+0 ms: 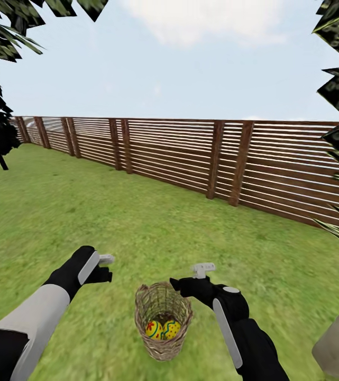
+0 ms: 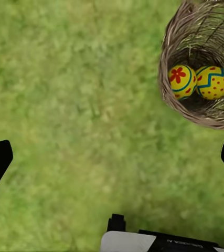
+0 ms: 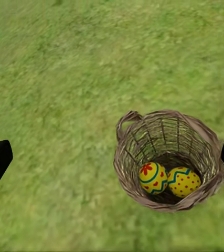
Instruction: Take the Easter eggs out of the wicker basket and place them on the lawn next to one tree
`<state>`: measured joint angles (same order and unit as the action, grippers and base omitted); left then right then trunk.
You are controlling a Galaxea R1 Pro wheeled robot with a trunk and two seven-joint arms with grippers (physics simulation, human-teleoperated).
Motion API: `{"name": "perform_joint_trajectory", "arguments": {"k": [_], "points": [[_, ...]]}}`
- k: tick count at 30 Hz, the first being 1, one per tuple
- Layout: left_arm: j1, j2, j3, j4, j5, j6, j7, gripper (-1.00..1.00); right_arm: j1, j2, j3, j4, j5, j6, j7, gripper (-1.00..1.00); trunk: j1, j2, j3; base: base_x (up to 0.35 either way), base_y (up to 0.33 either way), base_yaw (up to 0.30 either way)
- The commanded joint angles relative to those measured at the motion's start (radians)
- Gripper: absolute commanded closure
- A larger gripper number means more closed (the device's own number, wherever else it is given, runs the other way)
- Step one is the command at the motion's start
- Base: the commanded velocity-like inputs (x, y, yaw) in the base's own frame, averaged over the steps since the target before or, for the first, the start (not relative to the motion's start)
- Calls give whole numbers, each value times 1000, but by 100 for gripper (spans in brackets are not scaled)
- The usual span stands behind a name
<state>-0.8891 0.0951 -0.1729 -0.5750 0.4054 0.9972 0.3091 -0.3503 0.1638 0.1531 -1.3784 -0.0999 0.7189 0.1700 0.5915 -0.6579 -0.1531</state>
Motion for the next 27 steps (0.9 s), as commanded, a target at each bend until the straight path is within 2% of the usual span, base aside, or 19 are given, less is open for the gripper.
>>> {"name": "perform_joint_trajectory", "arguments": {"k": [1, 11, 27], "points": [[-1, 2, -7, -2, 11, 3, 7, -100, -1, 0, 0, -1, -9, 5, -3, -100, -4, 6, 3, 7, 7, -221], [-1, 2, -8, -1, 14, 3, 2, -100, -1, 0, 1, -1, -8, 4, -4, -100, -42, 76, 44, 2, 2, -200], [-1, 2, -10, 5, 16, 4, 4, -100, -1, 0, 0, -1, -9, 5, -3, -100, -103, 188, 96, 0, 0, -24]]}}
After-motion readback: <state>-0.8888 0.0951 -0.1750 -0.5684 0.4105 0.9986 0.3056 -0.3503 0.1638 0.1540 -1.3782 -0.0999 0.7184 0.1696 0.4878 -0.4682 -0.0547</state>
